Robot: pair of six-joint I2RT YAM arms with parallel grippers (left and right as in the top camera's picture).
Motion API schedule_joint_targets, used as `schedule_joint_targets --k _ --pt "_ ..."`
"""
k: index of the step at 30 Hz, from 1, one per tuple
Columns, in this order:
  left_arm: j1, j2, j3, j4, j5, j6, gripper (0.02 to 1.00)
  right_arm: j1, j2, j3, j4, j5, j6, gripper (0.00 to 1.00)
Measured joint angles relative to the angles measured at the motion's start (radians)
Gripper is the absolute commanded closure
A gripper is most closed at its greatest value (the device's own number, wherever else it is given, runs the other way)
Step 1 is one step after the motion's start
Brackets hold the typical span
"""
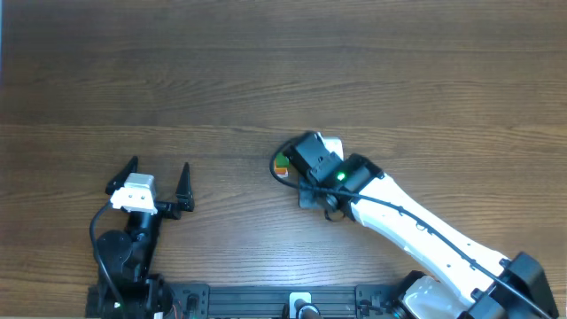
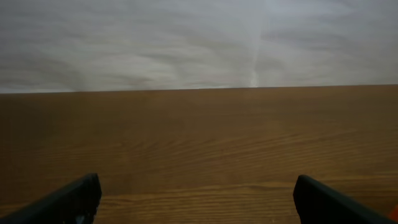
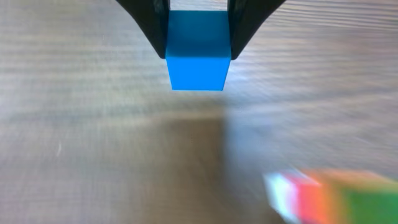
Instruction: Stack Cubes
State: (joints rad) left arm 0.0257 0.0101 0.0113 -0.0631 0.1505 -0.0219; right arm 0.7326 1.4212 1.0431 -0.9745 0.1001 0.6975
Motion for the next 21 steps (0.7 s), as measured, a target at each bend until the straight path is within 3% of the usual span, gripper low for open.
schedule_joint_targets --k 4,10,21 --pt "0.000 0.000 0.000 0.000 0.000 0.000 0.018 0.000 0.040 0.198 -0.135 0.029 -0.013 0.989" --pt "0.000 0.000 0.000 0.000 0.000 0.000 0.018 0.000 0.184 0.418 -0.185 0.041 -0.019 0.989" --pt "0.000 0.000 0.000 0.000 0.000 0.000 0.020 0.029 0.375 0.539 -0.194 0.014 -0.020 0.989"
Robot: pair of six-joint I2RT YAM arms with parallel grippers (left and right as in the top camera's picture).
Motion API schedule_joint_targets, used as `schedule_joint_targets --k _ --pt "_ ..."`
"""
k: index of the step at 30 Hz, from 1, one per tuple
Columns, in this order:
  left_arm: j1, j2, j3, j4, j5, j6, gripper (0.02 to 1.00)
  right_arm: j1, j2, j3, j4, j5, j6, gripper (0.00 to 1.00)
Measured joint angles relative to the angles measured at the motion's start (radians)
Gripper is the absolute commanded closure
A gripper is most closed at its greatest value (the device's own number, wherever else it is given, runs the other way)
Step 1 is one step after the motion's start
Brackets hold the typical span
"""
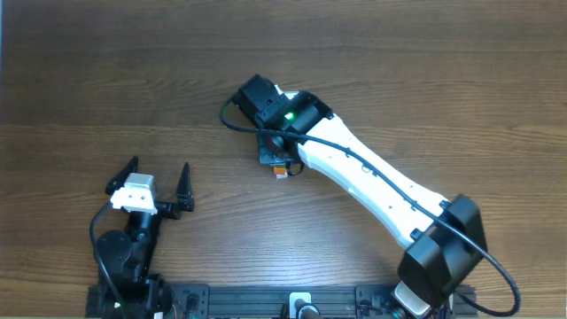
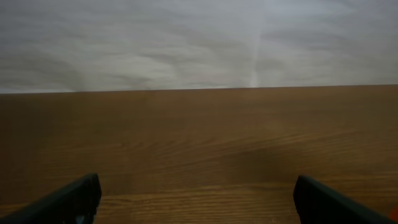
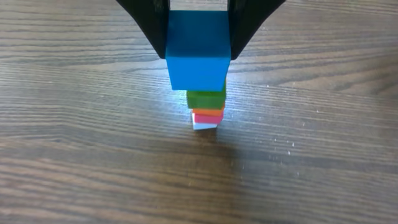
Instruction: Stack Cubes
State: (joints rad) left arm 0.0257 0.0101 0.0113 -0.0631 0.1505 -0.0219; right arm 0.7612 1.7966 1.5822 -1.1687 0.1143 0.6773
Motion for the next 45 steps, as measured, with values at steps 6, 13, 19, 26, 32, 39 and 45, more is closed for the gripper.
schedule_joint_targets --k 6,13,19,26,32,39,45 --pt "0.000 0.000 0.000 0.000 0.000 0.000 0.020 0.006 0.014 0.000 -0.003 -0.011 0.000 0.989" --pt "0.000 0.000 0.000 0.000 0.000 0.000 0.018 0.008 0.016 0.000 -0.003 -0.014 0.001 0.989" --pt "0.000 0.000 0.000 0.000 0.000 0.000 0.018 0.008 0.024 0.000 -0.002 -0.016 0.003 0.989" --pt "0.000 0.000 0.000 0.000 0.000 0.000 0.018 0.012 0.030 0.000 0.002 -0.018 0.003 0.989" --pt "0.000 0.000 0.000 0.000 0.000 0.000 0.018 0.015 0.053 0.000 0.002 -0.018 0.003 0.989" --pt "0.000 0.000 0.000 0.000 0.000 0.000 0.018 0.015 0.055 0.000 0.004 -0.018 0.003 0.980" --pt "0.000 0.000 0.000 0.000 0.000 0.000 0.018 0.015 0.068 0.002 0.006 -0.018 0.003 0.958"
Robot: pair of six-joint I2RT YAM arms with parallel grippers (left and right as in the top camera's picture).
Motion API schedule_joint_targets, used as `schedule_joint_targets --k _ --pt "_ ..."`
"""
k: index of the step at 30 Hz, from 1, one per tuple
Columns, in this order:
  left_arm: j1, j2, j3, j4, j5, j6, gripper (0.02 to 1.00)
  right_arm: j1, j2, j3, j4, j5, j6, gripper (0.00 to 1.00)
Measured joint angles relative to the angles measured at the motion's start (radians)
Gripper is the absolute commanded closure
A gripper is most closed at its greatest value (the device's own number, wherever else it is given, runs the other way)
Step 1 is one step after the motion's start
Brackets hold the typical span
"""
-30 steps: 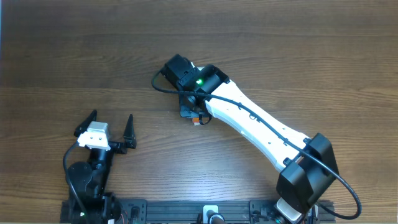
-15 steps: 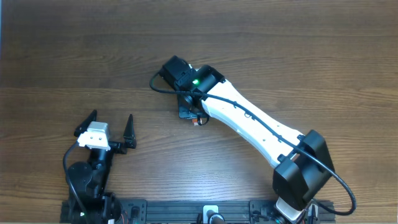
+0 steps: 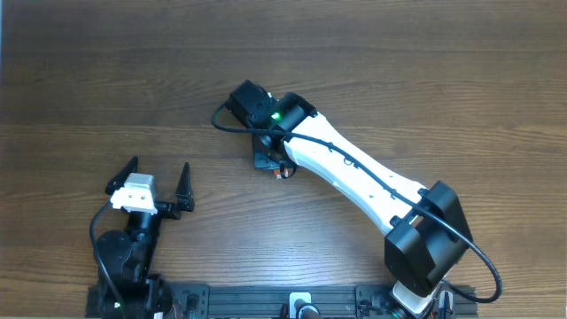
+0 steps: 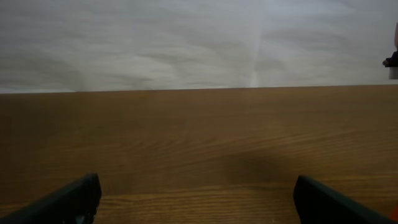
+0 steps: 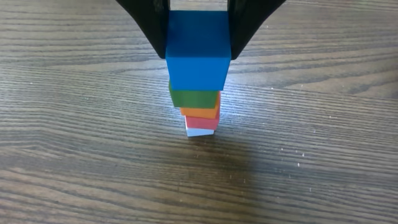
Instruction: Stack Cubes
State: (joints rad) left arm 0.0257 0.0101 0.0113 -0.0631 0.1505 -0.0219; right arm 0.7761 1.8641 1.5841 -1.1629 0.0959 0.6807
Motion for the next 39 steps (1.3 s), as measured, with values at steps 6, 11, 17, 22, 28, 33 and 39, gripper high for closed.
schedule_joint_targets --k 6,11,17,22,28,33,39 --pt "0.000 0.000 0.000 0.000 0.000 0.000 0.020 0.001 0.003 0.004 0.004 -0.001 0.003 0.649" --pt "0.000 0.000 0.000 0.000 0.000 0.000 0.018 0.001 0.005 0.004 0.005 0.000 -0.002 0.496" --pt "0.000 0.000 0.000 0.000 0.000 0.000 0.018 0.002 0.005 0.004 0.005 0.000 -0.004 0.009" --pt "0.000 0.000 0.000 0.000 0.000 0.000 0.020 0.002 0.005 0.004 0.006 0.000 -0.001 0.007" --pt "0.000 0.000 0.000 0.000 0.000 0.000 0.018 -0.003 0.003 0.006 0.101 0.009 -0.046 0.007" --pt "0.000 0.000 0.000 0.000 0.000 0.000 0.018 -0.077 -0.034 0.067 0.146 0.056 -0.148 0.007" --pt "0.000 0.000 0.000 0.000 0.000 0.000 0.018 -0.323 -0.243 0.090 0.200 0.158 -0.300 0.009"
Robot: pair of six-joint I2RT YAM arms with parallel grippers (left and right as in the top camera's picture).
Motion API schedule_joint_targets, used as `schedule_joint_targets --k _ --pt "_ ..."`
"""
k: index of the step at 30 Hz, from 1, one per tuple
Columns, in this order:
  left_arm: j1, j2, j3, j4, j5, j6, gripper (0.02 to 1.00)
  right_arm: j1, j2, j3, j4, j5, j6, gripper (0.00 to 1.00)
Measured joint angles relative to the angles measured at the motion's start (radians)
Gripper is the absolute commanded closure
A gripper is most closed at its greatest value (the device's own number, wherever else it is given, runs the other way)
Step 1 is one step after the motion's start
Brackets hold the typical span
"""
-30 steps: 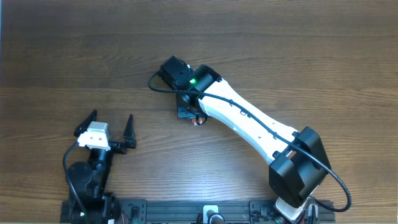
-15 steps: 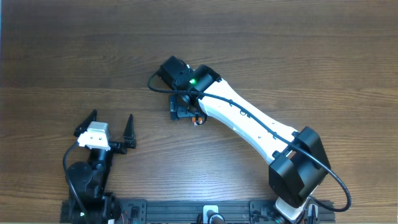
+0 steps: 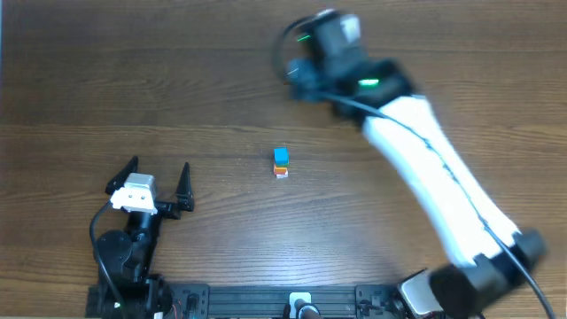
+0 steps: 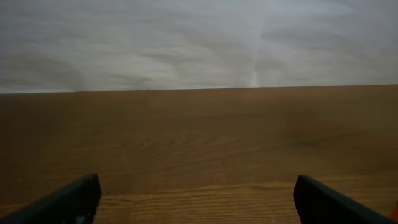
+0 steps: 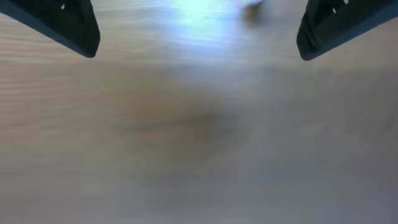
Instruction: Stack Cubes
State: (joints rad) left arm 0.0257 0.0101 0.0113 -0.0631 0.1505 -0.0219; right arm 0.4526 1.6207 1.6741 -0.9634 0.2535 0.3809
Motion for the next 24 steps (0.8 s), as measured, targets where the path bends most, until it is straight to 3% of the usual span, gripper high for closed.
schedule_joint_targets --k 5,11,24 --pt "0.000 0.000 0.000 0.000 0.000 0.000 0.018 -0.189 -0.222 -0.066 0.005 0.054 -0.090 0.009" --pt "0.000 0.000 0.000 0.000 0.000 0.000 0.018 -0.341 -0.491 -0.394 0.167 0.016 -0.175 0.007" --pt "0.000 -0.002 0.000 0.000 0.000 0.000 0.018 -0.366 -1.166 -1.172 0.630 -0.032 -0.254 0.007"
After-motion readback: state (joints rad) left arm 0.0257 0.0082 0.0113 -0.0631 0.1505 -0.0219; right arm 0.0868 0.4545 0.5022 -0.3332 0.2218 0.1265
